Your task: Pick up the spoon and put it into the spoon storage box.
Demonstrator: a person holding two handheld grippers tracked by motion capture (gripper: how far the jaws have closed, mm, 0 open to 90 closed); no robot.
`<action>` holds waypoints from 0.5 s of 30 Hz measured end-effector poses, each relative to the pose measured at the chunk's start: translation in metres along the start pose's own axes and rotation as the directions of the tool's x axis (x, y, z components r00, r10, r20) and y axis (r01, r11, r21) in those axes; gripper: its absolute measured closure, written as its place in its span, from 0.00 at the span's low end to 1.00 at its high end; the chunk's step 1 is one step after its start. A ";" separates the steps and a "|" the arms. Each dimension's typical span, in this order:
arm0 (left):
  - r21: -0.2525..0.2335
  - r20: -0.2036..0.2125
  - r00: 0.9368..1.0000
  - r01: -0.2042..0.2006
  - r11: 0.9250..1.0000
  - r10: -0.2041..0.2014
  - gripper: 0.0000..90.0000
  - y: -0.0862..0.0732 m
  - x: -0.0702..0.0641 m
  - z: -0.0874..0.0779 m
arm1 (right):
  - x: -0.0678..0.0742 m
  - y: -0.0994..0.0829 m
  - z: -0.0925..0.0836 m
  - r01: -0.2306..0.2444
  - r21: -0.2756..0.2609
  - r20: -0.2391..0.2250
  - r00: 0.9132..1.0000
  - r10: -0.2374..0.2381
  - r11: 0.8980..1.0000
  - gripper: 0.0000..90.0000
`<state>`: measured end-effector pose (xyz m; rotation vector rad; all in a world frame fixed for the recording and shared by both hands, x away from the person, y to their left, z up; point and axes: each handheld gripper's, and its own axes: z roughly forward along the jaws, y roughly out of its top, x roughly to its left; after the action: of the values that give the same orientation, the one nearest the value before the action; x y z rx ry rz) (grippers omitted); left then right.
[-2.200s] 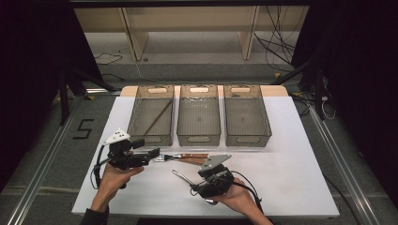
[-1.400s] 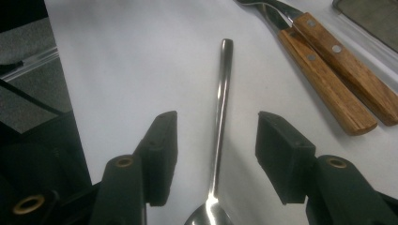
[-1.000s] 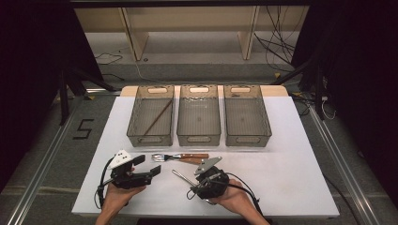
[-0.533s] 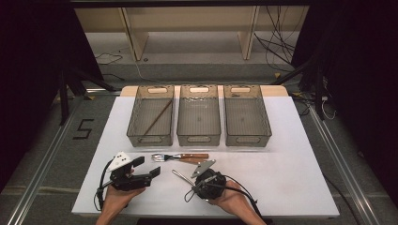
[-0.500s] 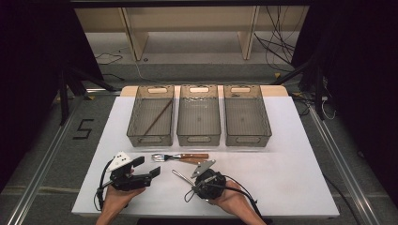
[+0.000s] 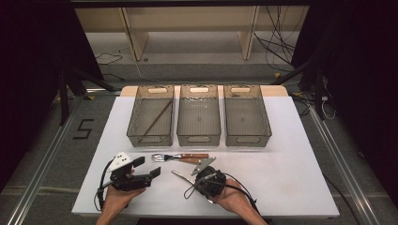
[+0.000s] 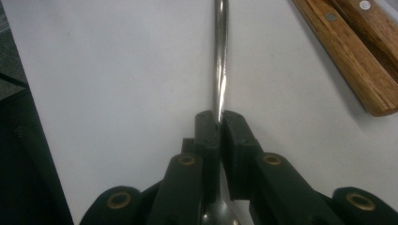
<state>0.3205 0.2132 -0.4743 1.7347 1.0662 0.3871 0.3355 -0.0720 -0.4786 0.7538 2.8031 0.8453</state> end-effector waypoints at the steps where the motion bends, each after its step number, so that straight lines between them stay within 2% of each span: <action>1: 0.000 0.000 1.000 -0.001 1.000 0.001 0.19 0.000 0.000 0.000 | -0.001 0.000 0.000 -0.007 -0.003 -0.003 1.000 0.007 1.000 0.95; 9: 0.002 0.000 1.000 -0.002 1.000 0.002 0.19 0.000 -0.001 0.000 | -0.005 0.002 -0.004 -0.014 -0.007 -0.001 1.000 0.014 1.000 0.96; 13: 0.005 0.002 1.000 -0.004 1.000 0.004 0.19 0.000 -0.001 0.000 | -0.007 0.003 -0.006 -0.006 -0.013 0.035 0.999 0.006 1.000 0.99; 15: 0.005 0.004 1.000 -0.003 1.000 0.003 0.19 0.000 -0.001 0.000 | -0.009 0.002 -0.006 -0.013 -0.011 0.029 1.000 0.013 1.000 0.99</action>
<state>0.3205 0.2125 -0.4740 1.7412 1.0623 0.3826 0.3430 -0.0776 -0.4725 0.7768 2.7693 0.8437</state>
